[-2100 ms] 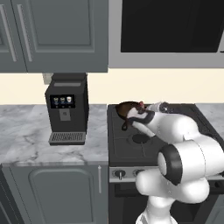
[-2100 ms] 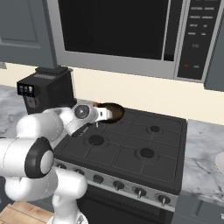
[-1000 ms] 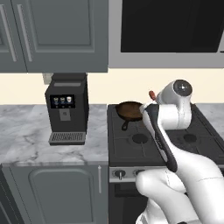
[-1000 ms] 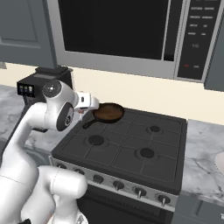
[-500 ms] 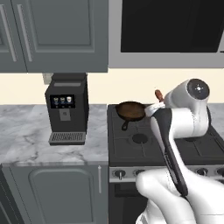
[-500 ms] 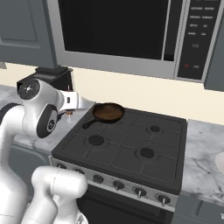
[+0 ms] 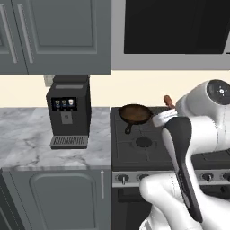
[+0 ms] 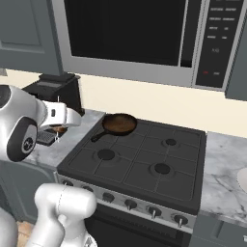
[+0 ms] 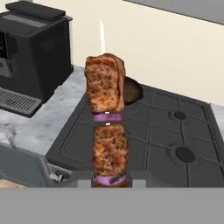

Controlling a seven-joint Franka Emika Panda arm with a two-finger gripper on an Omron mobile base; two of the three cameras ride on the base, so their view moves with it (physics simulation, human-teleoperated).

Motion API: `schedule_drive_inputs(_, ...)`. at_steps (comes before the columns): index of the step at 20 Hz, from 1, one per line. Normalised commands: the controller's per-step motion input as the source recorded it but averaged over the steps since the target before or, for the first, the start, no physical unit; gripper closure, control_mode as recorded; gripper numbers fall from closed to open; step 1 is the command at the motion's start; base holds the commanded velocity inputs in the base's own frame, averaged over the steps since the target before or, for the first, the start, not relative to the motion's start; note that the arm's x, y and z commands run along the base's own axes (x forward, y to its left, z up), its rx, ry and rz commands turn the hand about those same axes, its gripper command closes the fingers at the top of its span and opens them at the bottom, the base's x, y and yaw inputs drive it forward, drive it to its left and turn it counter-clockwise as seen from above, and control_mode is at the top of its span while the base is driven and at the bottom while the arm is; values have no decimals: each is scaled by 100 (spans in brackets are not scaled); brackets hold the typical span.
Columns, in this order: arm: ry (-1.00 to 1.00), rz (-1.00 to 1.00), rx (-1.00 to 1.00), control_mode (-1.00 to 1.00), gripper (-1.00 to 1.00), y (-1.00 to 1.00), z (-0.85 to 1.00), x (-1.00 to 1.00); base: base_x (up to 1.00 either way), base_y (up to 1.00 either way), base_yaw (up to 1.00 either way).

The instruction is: Place the cold items (cucumber and broccoli) from the fridge in one tupperware on the dining counter. Place the warm items (kebab skewer and hot dog) in the stove area in another tupperware.

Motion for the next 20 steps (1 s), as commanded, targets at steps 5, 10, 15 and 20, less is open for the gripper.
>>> schedule_drive_inputs(5, -13, 0, 0, -100, 100, 8, 0, -70, 0, 0, 0)
schedule_drive_inputs(10, -4, 1, 0, 100, 100, 3, 0, -10, -33, 21, 40)
schedule_drive_inputs(15, 0, 0, 0, 100, 100, 0, 0, 0, -32, 40, 96)
schedule_drive_inputs(20, 0, 0, 0, 100, 100, 0, 0, 0, -65, 44, 100)
